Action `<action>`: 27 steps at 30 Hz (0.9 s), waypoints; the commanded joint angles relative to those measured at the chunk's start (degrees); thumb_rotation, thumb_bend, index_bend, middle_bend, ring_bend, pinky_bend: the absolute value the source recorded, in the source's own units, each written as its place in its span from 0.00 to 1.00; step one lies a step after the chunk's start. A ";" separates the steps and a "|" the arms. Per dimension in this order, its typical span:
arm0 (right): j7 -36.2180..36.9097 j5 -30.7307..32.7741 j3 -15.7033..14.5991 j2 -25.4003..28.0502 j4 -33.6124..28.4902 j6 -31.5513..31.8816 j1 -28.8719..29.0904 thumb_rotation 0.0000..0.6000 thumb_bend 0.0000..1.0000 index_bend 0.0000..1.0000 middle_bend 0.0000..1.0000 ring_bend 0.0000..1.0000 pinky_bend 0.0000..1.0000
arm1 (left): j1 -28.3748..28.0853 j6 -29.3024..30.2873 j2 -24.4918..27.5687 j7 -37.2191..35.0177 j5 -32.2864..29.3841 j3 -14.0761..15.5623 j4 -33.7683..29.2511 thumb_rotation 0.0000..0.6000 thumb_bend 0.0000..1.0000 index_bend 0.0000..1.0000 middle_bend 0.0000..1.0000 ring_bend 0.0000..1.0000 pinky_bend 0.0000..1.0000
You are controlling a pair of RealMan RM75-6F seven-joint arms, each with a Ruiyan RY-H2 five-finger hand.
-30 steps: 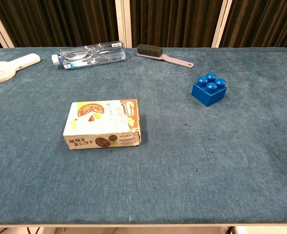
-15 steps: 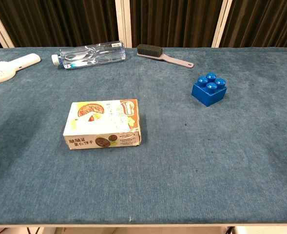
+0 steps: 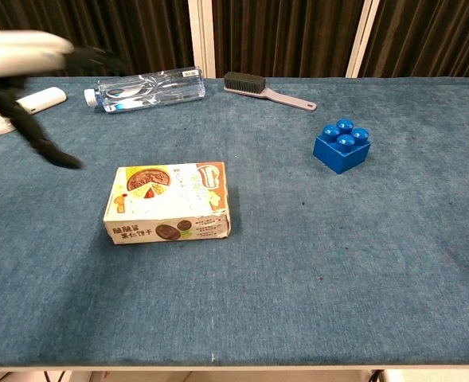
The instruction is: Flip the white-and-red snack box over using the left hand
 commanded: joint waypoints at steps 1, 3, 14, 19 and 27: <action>0.02 0.02 0.00 -0.02 0.01 -0.01 -0.02 1.00 0.17 0.00 0.00 0.00 0.00 | -10.82 4.01 -8.93 11.83 -14.31 -1.44 0.00 1.00 0.00 0.02 0.01 0.00 0.03; -0.08 0.14 0.02 -0.05 0.01 -0.08 -0.02 1.00 0.17 0.00 0.00 0.00 0.00 | -14.33 7.20 -11.94 15.68 -19.92 -2.14 0.72 1.00 0.00 0.02 0.01 0.00 0.03; 0.32 0.92 0.11 -0.48 0.71 -1.15 0.29 1.00 0.17 0.00 0.00 0.00 0.00 | -27.39 16.88 -23.23 25.23 -41.19 -8.07 8.98 1.00 0.00 0.02 0.00 0.00 0.03; 0.04 1.28 0.19 -0.42 0.63 -1.45 0.36 1.00 0.17 0.00 0.00 0.00 0.00 | -30.79 17.48 -26.43 26.79 -47.05 -10.27 14.16 1.00 0.00 0.02 0.01 0.00 0.03; -0.64 1.78 0.25 -0.25 0.18 -1.84 0.40 1.00 0.17 0.00 0.00 0.00 0.00 | -32.76 17.98 -29.67 26.93 -50.93 -11.78 19.44 1.00 0.00 0.05 0.09 0.04 0.03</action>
